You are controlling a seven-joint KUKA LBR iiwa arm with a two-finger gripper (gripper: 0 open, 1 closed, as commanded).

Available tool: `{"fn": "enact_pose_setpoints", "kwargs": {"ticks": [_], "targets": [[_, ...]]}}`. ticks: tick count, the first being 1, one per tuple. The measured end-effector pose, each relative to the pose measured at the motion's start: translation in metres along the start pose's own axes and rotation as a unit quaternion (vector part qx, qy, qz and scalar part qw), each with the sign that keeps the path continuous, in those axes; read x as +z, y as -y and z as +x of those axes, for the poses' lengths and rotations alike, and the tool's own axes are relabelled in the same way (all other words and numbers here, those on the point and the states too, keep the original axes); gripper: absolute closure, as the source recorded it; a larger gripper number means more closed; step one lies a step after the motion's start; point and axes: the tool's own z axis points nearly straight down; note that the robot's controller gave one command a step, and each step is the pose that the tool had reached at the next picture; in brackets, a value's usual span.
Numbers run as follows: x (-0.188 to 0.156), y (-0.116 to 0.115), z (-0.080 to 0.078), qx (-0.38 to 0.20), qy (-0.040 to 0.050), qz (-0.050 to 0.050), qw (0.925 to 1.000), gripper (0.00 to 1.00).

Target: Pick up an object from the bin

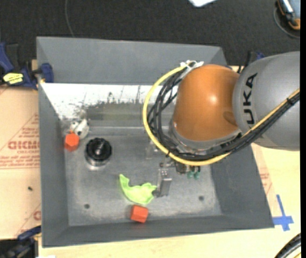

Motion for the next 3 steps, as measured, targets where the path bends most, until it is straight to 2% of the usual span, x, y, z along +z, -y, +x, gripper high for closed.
{"fn": "enact_pose_setpoints", "kwargs": {"ticks": [1,2,3], "targets": [[-0.004,0.0,-0.002,0.002,0.0043,0.0,1.0,0.0],[0.081,0.01,0.005,-0.059,0.0025,0.0,0.9982,0.0],[0.112,0.01,0.008,-0.076,0.0008,0.0,0.9971,0.0]]}}
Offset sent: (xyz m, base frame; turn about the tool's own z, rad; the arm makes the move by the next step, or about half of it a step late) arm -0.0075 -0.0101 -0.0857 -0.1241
